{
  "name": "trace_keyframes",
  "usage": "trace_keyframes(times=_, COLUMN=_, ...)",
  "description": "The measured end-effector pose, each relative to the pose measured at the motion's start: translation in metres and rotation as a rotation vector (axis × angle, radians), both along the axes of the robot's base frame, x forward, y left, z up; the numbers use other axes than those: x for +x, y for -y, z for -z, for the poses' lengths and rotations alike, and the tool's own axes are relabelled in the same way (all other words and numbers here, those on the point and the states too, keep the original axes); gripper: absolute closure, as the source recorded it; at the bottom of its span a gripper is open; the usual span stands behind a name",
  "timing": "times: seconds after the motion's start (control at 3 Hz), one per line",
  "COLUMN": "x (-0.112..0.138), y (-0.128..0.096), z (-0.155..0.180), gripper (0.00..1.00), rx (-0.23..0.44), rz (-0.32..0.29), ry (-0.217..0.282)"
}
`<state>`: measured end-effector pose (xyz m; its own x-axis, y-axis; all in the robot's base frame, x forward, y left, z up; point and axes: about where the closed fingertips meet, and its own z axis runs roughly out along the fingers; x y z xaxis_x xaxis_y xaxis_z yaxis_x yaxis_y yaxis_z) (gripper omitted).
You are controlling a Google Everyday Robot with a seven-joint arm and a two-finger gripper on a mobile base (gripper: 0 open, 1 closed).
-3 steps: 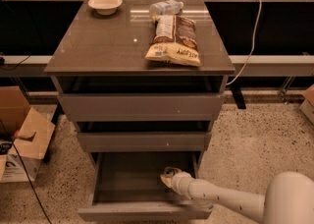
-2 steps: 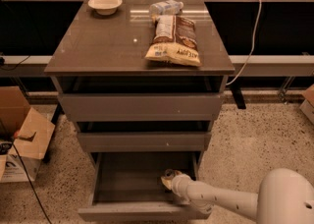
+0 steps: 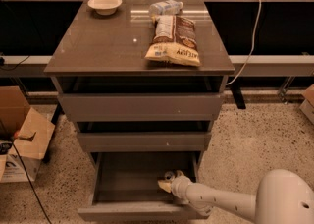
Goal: Place redbull can into bottom drawer
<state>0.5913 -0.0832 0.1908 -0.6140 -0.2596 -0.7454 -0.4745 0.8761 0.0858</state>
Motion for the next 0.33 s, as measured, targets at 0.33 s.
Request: trace_keyframes(times=0.33, x=0.0000, y=-0.0004, z=0.0002, gripper=0.00, rx=0.000, rz=0.000, ry=0.000)
